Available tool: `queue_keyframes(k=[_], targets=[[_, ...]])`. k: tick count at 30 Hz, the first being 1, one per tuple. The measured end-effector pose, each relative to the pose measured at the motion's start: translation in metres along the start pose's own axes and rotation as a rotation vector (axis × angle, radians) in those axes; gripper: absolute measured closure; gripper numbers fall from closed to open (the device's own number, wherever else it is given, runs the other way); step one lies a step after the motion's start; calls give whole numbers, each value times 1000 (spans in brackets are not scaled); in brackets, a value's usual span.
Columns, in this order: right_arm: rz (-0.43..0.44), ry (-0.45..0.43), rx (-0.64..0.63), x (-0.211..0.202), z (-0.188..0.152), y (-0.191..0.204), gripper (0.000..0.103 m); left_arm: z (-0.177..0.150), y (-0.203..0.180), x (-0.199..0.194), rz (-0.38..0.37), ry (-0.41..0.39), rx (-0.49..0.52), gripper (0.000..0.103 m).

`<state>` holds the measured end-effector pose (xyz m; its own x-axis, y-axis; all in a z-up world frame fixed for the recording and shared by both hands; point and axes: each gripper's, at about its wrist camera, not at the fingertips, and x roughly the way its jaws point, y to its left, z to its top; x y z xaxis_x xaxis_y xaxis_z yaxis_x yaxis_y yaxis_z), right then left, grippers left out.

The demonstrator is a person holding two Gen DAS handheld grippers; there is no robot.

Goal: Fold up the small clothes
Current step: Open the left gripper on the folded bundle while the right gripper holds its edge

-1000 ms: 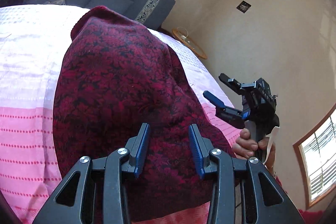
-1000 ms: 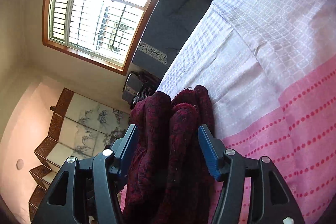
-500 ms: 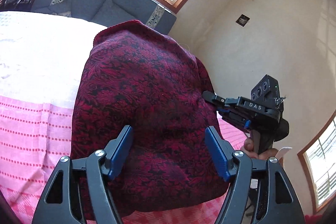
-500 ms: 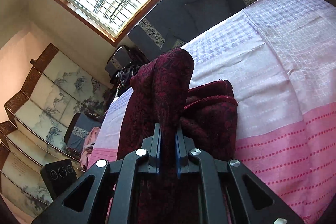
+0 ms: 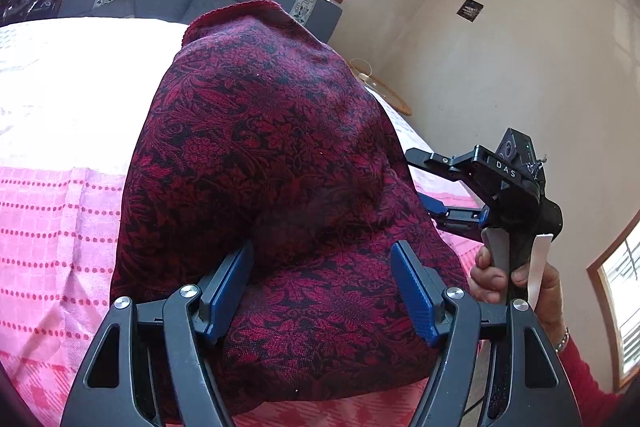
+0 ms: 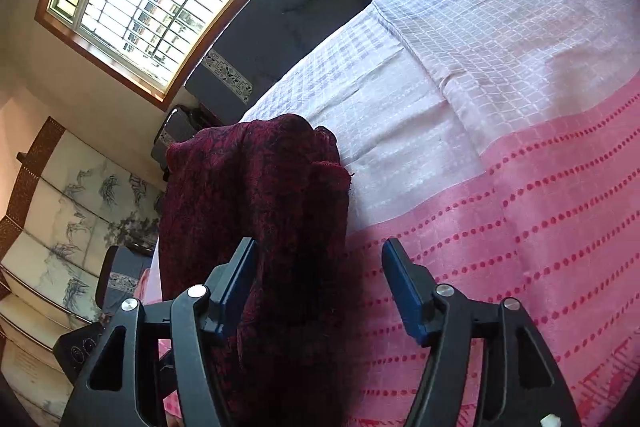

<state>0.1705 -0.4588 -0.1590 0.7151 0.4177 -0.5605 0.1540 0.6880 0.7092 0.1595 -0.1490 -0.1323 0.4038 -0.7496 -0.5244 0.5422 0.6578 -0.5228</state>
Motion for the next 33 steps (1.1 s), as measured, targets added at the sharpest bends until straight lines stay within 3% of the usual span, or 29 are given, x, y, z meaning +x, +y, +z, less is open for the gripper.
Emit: queue_keyframes(k=[4,5,6,7,11,15,17,20,22,24,26,30,33], targets=[[18,90,-32,16,9,11,38,-9,-6,0,25,-11,35,32],[13,91,-55,18,9,18,45,-11,-7,0,31,-16,44,32],[-20,87,-101,19,9,28,80,-11,-9,-1,34,-22,50,32],[-56,79,-144,20,9,37,87,-12,-9,-2,37,-32,52,32],[-23,58,-206,28,14,69,88,-16,-6,-13,54,-115,27,32],[157,0,-210,38,38,95,90,-4,12,-18,45,-157,-70,32],[224,-37,-156,40,48,90,90,-1,14,-18,28,-172,-101,32],[191,-55,-90,52,47,51,91,0,12,-9,24,-154,-80,32],[160,-18,-27,68,42,16,91,-7,8,-3,40,-135,-33,32],[191,5,16,74,36,-6,89,-11,0,0,67,-135,28,31],[255,-7,48,65,36,-11,85,-15,-3,1,72,-122,44,28],[251,-86,-2,17,37,2,80,-13,3,-2,51,-129,5,27],[221,-22,-86,-7,21,19,79,-14,4,-3,47,-137,-3,27]])
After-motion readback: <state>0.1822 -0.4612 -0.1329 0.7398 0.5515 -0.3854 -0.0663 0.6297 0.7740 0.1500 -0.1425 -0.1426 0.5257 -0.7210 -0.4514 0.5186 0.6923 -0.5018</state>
